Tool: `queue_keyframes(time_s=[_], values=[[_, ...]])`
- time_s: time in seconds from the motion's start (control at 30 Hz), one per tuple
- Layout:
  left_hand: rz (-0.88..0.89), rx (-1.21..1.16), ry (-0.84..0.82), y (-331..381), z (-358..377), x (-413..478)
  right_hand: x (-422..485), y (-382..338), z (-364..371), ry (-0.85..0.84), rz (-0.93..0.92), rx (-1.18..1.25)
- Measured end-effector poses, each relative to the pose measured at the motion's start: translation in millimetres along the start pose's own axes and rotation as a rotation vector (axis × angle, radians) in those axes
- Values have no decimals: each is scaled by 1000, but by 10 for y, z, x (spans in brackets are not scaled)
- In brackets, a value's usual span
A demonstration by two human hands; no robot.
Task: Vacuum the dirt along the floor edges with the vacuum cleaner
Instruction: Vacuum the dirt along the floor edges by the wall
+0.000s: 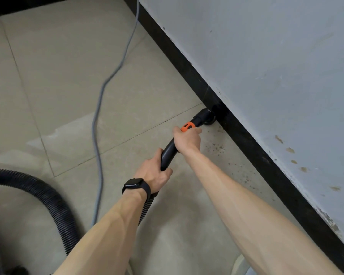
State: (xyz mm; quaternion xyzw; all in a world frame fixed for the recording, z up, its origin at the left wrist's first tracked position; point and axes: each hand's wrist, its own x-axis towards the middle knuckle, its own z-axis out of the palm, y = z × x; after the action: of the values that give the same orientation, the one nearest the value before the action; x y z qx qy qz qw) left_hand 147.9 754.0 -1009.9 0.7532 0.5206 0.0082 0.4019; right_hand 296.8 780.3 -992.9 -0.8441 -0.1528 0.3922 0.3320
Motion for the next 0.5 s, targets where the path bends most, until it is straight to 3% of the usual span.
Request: queue_keyframes(time_s=[0.27, 0.5], values=[[-78, 8, 78, -31, -220, -177, 9, -188, 237, -211, -44, 85], [-228, -198, 49, -62, -371, -345, -124, -447, 537, -506, -122, 79]])
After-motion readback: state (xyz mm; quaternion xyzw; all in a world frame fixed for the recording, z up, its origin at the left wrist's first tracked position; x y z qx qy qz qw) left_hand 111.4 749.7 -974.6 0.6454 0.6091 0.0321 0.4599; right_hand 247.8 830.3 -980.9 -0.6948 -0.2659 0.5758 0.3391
